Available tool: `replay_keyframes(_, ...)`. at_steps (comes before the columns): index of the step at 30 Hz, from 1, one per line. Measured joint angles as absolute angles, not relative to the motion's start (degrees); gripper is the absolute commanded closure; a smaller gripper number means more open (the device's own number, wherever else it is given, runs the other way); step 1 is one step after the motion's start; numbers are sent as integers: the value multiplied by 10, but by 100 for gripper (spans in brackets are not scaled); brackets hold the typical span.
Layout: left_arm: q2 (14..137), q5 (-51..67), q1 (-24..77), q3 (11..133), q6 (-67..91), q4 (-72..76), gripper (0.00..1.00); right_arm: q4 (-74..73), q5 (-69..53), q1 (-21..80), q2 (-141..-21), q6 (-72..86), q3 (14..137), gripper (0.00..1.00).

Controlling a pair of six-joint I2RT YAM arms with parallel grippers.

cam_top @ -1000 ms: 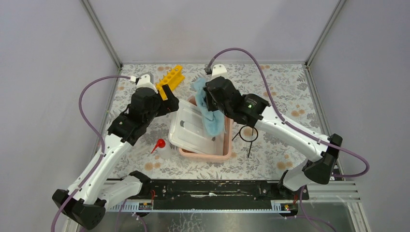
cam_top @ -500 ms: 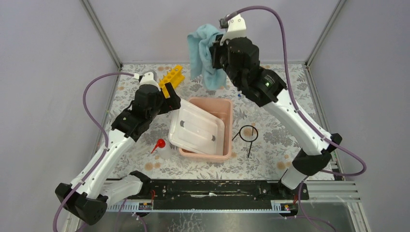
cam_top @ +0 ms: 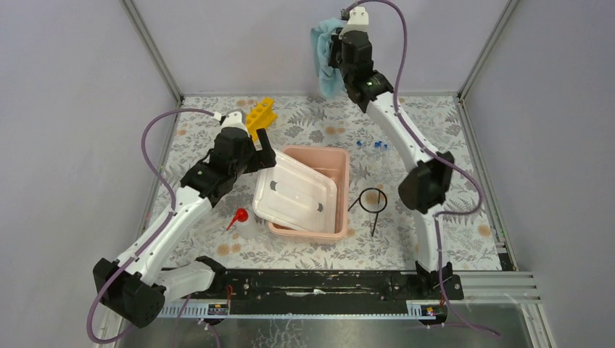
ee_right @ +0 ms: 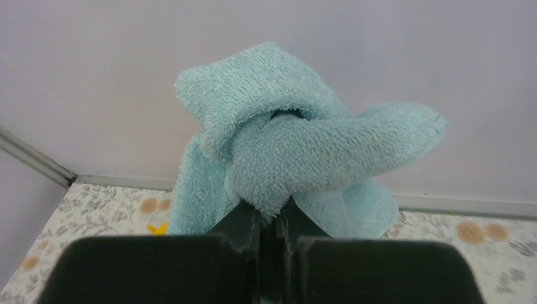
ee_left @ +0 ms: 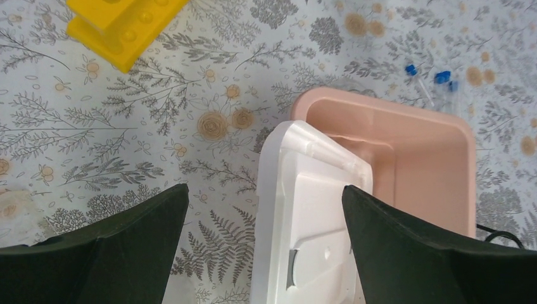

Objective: Organize the chemistry lab equipment
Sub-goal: Place the distractor at the center of the board.

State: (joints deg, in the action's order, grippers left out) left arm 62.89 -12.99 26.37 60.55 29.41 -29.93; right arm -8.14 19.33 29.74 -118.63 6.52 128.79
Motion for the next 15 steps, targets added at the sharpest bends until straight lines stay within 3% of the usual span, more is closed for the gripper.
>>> replay_keyframes(4, 649, -123, 264, 591, 294, -292, 1, -20, 151, 260, -1326, 104, 1353, 40)
replay_keyframes(6, 656, -119, 264, 590, 292, -291, 1, -8, 133, 248, -1386, 126, 1357, 26)
replay_keyframes(9, 659, -117, 264, 590, 287, -291, 1, -14, 117, 234, -1456, 148, 1335, 22)
replay_keyframes(15, 659, -116, 264, 580, 286, -287, 1, -13, 110, 233, -1455, 159, 1246, 20)
